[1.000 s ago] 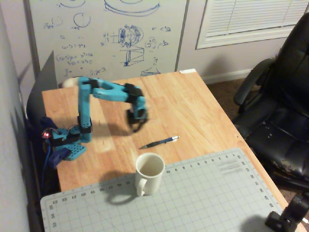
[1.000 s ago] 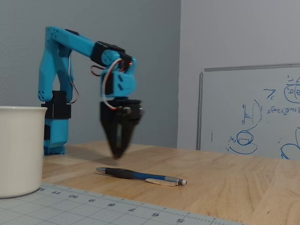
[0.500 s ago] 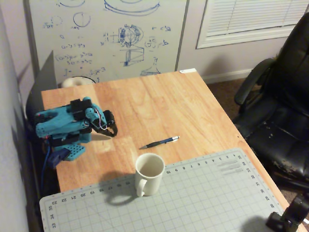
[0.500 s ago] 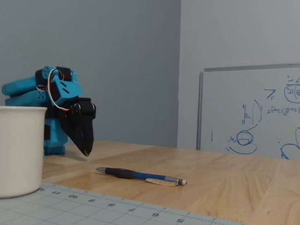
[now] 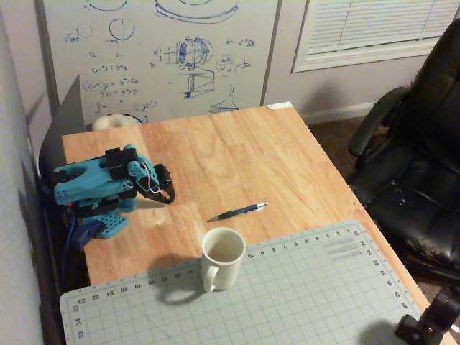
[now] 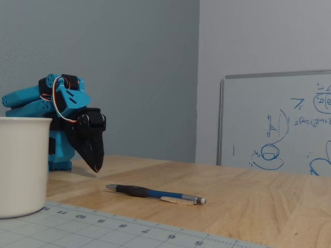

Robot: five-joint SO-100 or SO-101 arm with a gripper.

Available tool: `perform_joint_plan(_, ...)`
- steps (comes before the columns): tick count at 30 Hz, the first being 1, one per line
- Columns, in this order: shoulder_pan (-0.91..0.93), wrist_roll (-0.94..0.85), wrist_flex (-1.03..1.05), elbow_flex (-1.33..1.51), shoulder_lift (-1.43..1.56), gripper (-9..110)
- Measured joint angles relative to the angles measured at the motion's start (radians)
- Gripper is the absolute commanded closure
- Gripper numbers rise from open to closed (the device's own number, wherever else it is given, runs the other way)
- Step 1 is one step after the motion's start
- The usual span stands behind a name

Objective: Touch the pen.

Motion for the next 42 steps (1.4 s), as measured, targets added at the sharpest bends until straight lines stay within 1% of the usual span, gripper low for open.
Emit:
perform_joint_plan(2, 0.000, 0.000, -0.029, -0.015, -0.035, 101)
perform_joint_plan(5, 0.000, 0.000, -0.106, -0.104, -0.166, 101)
perform_joint_plan(11, 0.000, 0.000, -0.287, -0.397, -0.604, 101)
perform_joint_plan(14, 0.032, 0.000, -0.350, -0.558, -0.834, 101)
perform_joint_plan(20, 0.150, 0.000, -0.388, -0.882, -1.243, 101)
perform_joint_plan(27, 0.242, 0.000, -0.402, -1.140, -1.626, 101)
perform_joint_plan(33, 0.245, 0.000, -0.402, -1.281, -1.836, 101)
perform_joint_plan(42, 0.245, 0.000, -0.405, -1.324, -1.921, 101)
